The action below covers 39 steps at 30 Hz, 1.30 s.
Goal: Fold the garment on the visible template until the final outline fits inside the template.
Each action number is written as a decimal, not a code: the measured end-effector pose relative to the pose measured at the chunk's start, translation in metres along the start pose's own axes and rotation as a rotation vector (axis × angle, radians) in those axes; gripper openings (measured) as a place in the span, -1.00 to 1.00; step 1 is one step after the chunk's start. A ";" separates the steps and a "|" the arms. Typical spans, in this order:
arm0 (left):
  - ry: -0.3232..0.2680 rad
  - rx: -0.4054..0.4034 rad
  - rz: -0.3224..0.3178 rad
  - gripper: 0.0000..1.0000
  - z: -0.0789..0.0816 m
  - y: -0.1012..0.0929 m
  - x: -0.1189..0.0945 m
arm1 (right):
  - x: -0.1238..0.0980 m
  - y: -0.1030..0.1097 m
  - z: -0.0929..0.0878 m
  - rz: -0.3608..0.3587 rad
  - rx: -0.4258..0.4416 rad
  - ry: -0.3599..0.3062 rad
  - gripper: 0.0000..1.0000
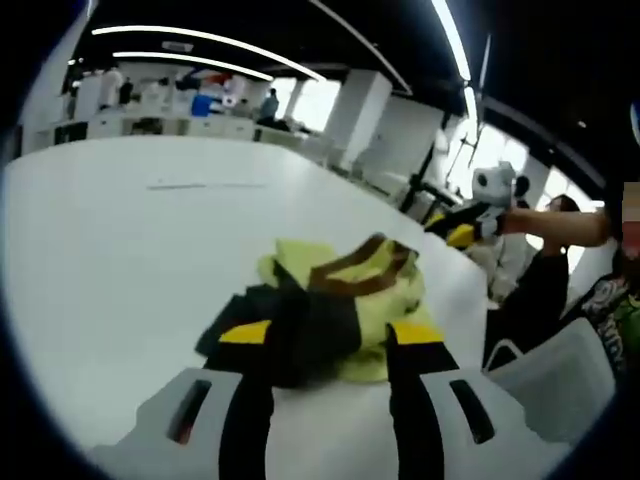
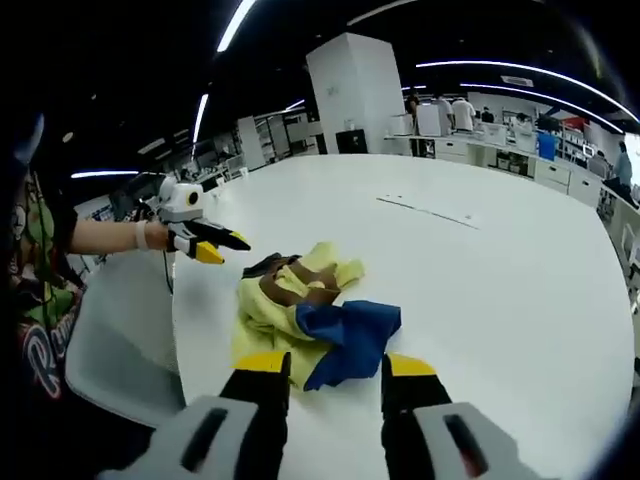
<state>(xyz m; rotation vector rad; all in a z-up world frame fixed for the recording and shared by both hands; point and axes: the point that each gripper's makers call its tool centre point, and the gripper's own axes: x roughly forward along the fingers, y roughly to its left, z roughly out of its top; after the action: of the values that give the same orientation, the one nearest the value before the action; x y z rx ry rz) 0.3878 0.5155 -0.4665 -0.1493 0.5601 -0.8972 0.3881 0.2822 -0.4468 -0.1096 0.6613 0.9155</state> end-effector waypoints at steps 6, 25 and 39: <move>0.023 0.007 -0.011 -0.27 -0.001 0.003 0.006 | 0.017 -0.004 0.003 0.022 -0.018 0.020 -0.45; 0.105 -0.017 -0.039 -0.50 -0.019 0.011 0.023 | 0.053 -0.013 0.003 0.067 -0.036 0.075 -0.64; 0.118 -0.037 -0.041 -0.54 -0.024 0.014 0.023 | 0.069 -0.010 0.002 0.103 -0.007 0.079 -0.88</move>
<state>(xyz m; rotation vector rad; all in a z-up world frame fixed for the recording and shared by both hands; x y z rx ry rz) 0.3967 0.5092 -0.5007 -0.1420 0.6857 -0.9403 0.4265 0.3252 -0.4866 -0.1198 0.7421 1.0164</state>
